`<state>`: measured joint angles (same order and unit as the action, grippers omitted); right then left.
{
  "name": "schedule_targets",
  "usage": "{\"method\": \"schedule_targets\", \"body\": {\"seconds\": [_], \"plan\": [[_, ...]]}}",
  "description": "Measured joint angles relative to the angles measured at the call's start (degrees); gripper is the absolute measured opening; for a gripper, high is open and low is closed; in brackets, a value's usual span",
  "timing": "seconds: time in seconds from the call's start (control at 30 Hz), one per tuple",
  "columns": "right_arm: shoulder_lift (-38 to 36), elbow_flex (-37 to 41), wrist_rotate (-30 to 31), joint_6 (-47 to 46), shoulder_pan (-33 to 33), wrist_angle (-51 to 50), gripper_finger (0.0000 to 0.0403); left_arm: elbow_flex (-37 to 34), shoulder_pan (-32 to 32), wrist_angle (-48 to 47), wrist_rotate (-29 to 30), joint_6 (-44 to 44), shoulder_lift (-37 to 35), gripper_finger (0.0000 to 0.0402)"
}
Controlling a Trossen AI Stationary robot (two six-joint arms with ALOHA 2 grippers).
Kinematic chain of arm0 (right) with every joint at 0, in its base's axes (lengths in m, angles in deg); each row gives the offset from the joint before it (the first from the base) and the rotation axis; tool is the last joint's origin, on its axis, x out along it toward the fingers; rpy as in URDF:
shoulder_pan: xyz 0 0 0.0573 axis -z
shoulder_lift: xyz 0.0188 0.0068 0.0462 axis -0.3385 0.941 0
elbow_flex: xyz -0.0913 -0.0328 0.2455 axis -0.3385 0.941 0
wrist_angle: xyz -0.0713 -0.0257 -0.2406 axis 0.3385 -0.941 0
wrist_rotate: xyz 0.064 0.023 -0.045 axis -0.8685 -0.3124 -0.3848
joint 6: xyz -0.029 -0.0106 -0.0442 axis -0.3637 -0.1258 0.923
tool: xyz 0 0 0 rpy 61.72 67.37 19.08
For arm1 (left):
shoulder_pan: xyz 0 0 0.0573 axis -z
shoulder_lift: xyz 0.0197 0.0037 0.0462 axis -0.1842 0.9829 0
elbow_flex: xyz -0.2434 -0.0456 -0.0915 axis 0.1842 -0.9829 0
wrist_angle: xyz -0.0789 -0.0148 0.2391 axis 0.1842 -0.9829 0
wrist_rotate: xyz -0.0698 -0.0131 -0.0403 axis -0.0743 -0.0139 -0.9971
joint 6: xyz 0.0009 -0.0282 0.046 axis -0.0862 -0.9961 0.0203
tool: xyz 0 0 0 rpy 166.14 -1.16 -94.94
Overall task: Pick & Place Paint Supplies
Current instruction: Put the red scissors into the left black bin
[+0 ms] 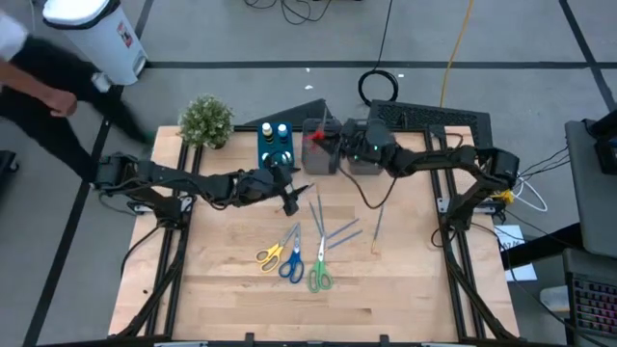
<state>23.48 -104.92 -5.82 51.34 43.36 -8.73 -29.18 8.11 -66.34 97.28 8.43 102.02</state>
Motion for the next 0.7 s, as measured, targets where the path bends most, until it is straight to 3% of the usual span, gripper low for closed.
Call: {"method": "schedule_targets", "body": {"seconds": [0.13,0.3,0.7], "plan": [[0.21,0.11,-6.01,0.18,4.59,-3.4,0.0021,0.12,-0.26,-4.4,0.69,0.62,-3.72,0.0298],[2.53,0.11,-6.6,0.45,8.39,-7.47,0.0021,0.06,-0.18,-7.1,-0.22,1.31,-4.79,0.0304],[11.24,0.11,-13.57,1.25,8.66,-6.61,0.0022,0.06,-1.3,-7.6,-0.13,2.61,-4.25,0.0296]]}}
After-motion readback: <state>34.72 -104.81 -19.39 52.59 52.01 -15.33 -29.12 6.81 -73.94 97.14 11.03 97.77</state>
